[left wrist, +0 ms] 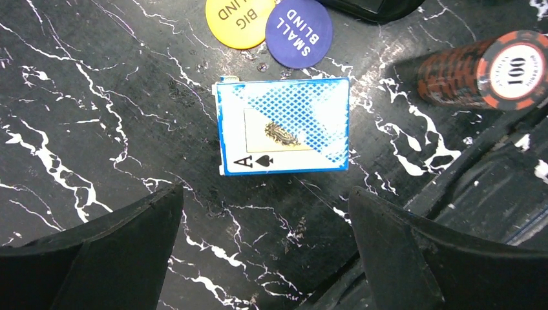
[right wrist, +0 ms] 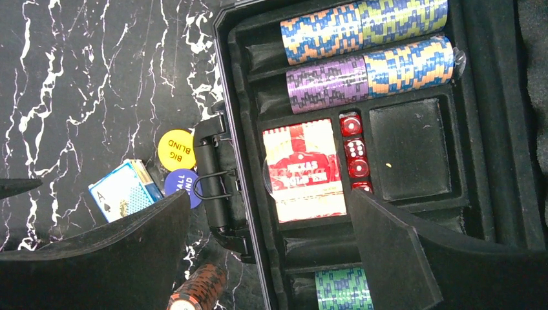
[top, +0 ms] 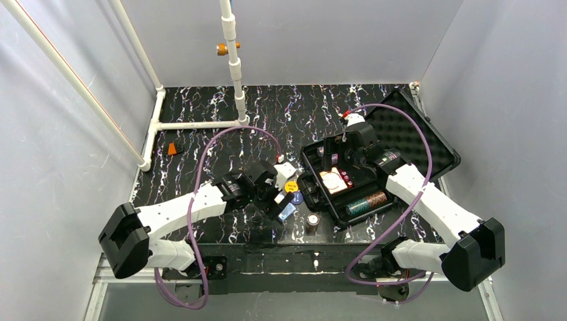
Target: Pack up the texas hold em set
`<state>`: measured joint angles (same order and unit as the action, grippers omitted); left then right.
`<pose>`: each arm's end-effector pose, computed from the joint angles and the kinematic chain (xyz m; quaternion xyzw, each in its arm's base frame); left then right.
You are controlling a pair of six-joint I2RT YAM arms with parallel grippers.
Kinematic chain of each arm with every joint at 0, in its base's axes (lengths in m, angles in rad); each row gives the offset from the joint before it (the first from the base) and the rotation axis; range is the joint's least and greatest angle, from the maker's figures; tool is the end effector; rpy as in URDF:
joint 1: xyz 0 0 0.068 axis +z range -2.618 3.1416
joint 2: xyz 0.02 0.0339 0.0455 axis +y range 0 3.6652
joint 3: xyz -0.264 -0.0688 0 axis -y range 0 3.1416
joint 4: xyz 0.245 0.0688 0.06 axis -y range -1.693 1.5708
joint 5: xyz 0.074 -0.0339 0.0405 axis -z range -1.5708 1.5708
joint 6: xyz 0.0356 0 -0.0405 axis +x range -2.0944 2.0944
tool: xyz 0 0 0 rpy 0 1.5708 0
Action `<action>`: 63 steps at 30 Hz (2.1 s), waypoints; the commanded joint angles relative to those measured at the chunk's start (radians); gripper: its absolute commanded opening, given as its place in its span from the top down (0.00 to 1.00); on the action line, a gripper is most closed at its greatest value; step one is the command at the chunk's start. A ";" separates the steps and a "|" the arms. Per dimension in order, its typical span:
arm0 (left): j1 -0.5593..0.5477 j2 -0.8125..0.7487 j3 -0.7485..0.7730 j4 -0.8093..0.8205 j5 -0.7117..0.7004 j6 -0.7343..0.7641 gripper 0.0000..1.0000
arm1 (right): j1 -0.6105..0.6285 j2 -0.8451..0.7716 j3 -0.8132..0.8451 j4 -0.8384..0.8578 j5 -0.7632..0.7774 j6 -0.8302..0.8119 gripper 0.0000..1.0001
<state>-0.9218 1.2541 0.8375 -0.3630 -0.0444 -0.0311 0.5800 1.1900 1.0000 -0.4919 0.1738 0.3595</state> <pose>0.1608 -0.2094 0.2431 0.3897 0.8362 -0.1585 0.3518 0.2196 0.1365 0.3025 -0.0619 0.8981 0.1240 0.4174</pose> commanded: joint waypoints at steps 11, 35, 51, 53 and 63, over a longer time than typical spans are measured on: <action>-0.065 0.186 0.019 0.036 -0.141 -0.046 0.01 | -0.003 -0.029 0.029 -0.008 0.015 -0.030 0.00; -0.064 0.359 0.143 -0.024 -0.201 -0.066 0.01 | -0.005 0.024 0.028 -0.002 0.008 -0.051 0.00; 0.012 0.393 0.112 0.010 -0.067 -0.030 0.01 | -0.005 0.020 0.022 -0.004 0.006 -0.049 0.00; 0.031 0.389 0.106 0.019 -0.055 -0.025 0.01 | -0.005 0.023 0.022 -0.004 0.004 -0.048 0.00; 0.070 0.415 0.099 0.025 0.011 -0.029 0.06 | -0.005 0.023 0.020 -0.003 -0.007 -0.051 0.00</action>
<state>-0.8650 1.6268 0.9665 -0.3054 -0.1017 -0.0479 0.5777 1.2186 1.0004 -0.5068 0.1730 0.3172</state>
